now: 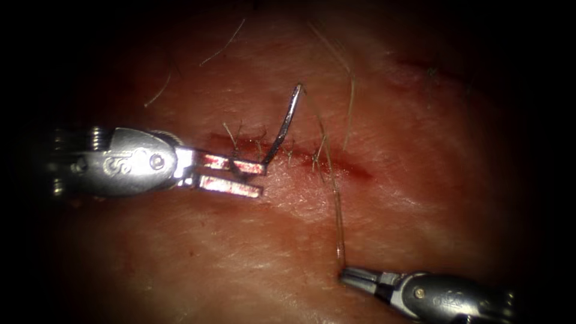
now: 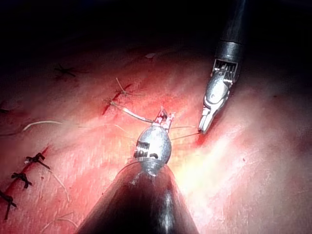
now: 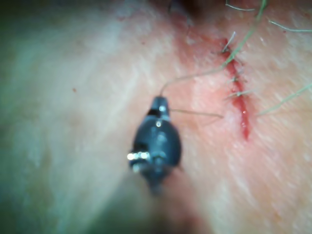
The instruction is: Wound Closure
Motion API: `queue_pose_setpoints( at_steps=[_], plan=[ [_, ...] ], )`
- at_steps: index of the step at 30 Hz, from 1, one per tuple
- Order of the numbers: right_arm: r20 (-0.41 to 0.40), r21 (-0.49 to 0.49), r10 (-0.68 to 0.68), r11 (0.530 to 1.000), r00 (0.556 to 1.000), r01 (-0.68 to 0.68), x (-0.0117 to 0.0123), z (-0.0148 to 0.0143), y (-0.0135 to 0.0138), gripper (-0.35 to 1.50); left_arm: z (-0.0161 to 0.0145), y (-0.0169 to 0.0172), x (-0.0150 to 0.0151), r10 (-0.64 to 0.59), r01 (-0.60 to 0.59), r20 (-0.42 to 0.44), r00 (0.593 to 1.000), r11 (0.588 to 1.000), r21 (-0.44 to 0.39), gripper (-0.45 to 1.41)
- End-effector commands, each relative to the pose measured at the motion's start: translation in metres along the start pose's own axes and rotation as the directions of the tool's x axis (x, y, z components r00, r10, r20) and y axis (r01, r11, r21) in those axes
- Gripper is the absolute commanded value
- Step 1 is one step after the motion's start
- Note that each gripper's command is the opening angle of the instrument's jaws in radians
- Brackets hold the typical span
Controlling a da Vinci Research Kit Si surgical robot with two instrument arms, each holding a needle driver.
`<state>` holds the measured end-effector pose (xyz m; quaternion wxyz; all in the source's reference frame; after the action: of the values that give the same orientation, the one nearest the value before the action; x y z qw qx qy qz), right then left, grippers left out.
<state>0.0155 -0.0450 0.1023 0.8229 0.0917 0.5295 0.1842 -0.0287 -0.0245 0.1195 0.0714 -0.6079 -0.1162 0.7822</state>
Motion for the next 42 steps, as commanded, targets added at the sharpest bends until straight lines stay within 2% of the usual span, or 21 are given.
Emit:
queue_pose_setpoints(
  at_steps=[1, 6, 8, 9, 10, 11, 12, 13, 14, 15, 18, 20, 21, 24, 25, 30, 39, 42],
  plan=[
    [-0.010, 0.014, 0.006, 1.000, 1.000, -0.006, 0.0006, 0.0009, -0.0019, -0.35, 0.0007, 0.0005, -0.0010, -0.006, 0.006, 0.000, 1.000, 1.000, -0.004, -0.45],
    [-0.034, 0.042, 0.008, 0.999, 0.999, -0.006, 0.0028, 0.0016, -0.0040, -0.35, -0.0001, 0.0017, -0.0023, -0.010, 0.010, 0.000, 1.000, 1.000, -0.006, -0.45],
    [-0.039, 0.040, 0.022, 0.999, 0.999, -0.020, 0.0037, 0.0016, -0.0037, -0.35, -0.0020, 0.0019, -0.0027, -0.014, 0.014, -0.006, 1.000, 1.000, 0.004, -0.45],
    [-0.041, 0.038, 0.018, 0.999, 0.999, -0.017, 0.0037, 0.0015, -0.0034, -0.23, -0.0031, 0.0019, -0.0028, -0.016, 0.016, -0.010, 1.000, 1.000, 0.018, -0.45],
    [-0.041, 0.038, 0.018, 0.999, 0.999, -0.017, 0.0037, 0.0015, -0.0034, -0.23, -0.0031, 0.0019, -0.0028, -0.016, 0.016, -0.010, 1.000, 1.000, 0.018, -0.45],
    [-0.043, 0.036, 0.020, 0.999, 0.999, -0.019, 0.0037, 0.0014, -0.0031, 0.22, -0.0040, 0.0019, -0.0028, -0.017, 0.018, -0.009, 1.000, 0.999, 0.028, -0.45],
    [-0.043, -0.003, 0.022, 1.000, 0.999, -0.022, 0.0033, 0.0010, -0.0024, 0.95, -0.0062, 0.0018, -0.0029, -0.025, 0.025, -0.011, 1.000, 0.998, 0.052, -0.45],
    [-0.043, -0.003, 0.022, 1.000, 0.999, -0.022, 0.0033, 0.0010, -0.0024, 0.95, -0.0062, 0.0018, -0.0029, -0.025, 0.025, -0.011, 1.000, 0.998, 0.052, -0.45],
    [-0.032, -0.030, 0.022, 0.999, 0.999, -0.023, 0.0027, 0.0007, -0.0018, 1.18, -0.0078, 0.0016, -0.0031, -0.033, 0.033, -0.011, 0.999, 0.997, 0.068, -0.45],
    [-0.032, -0.030, 0.022, 0.999, 0.999, -0.023, 0.0027, 0.0007, -0.0018, 1.18, -0.0078, 0.0016, -0.0031, -0.033, 0.033, -0.011, 0.999, 0.997, 0.068, -0.45],
    [-0.028, -0.043, -0.004, 0.999, 1.000, 0.003, 0.0013, 0.0001, 0.0001, 1.25, -0.0104, 0.0015, -0.0036, -0.045, 0.044, 0.006, 0.999, 0.994, 0.097, -0.45],
    [-0.020, -0.053, -0.009, 0.999, 1.000, 0.008, 0.0009, 0.0000, 0.0006, 1.25, -0.0108, 0.0015, -0.0037, -0.047, 0.046, 0.010, 0.999, 0.994, 0.101, -0.45],
    [-0.011, -0.070, -0.018, 0.997, 1.000, 0.017, 0.0000, 0.0001, 0.0019, 1.25, -0.0115, 0.0014, -0.0039, -0.052, 0.050, 0.012, 0.999, 0.992, 0.114, -0.45],
    [-0.005, -0.084, -0.020, 0.996, 1.000, 0.020, -0.0007, 0.0003, 0.0032, 1.25, -0.0122, 0.0014, -0.0042, -0.055, 0.053, 0.012, 0.998, 0.990, 0.128, -0.45],
    [0.002, -0.097, -0.034, 0.995, 0.999, 0.034, -0.0014, 0.0009, 0.0045, 1.23, -0.0126, 0.0014, -0.0043, -0.058, 0.055, 0.014, 0.998, 0.989, 0.137, -0.45],
    [0.018, -0.126, -0.066, 0.990, 0.998, 0.068, -0.0025, 0.0030, 0.0072, 1.20, -0.0127, 0.0015, -0.0042, -0.062, 0.059, 0.015, 0.998, 0.988, 0.143, -0.45],
    [0.063, -0.153, -0.127, 0.979, 0.990, 0.135, -0.0049, 0.0069, 0.0093, 1.20, -0.0127, 0.0017, -0.0041, -0.062, 0.060, 0.010, 0.998, 0.988, 0.141, -0.45],
    [0.088, -0.150, -0.144, 0.976, 0.986, 0.156, -0.0060, 0.0081, 0.0096, 1.12, -0.0126, 0.0017, -0.0040, -0.062, 0.060, 0.006, 0.998, 0.988, 0.141, -0.45]
  ],
)
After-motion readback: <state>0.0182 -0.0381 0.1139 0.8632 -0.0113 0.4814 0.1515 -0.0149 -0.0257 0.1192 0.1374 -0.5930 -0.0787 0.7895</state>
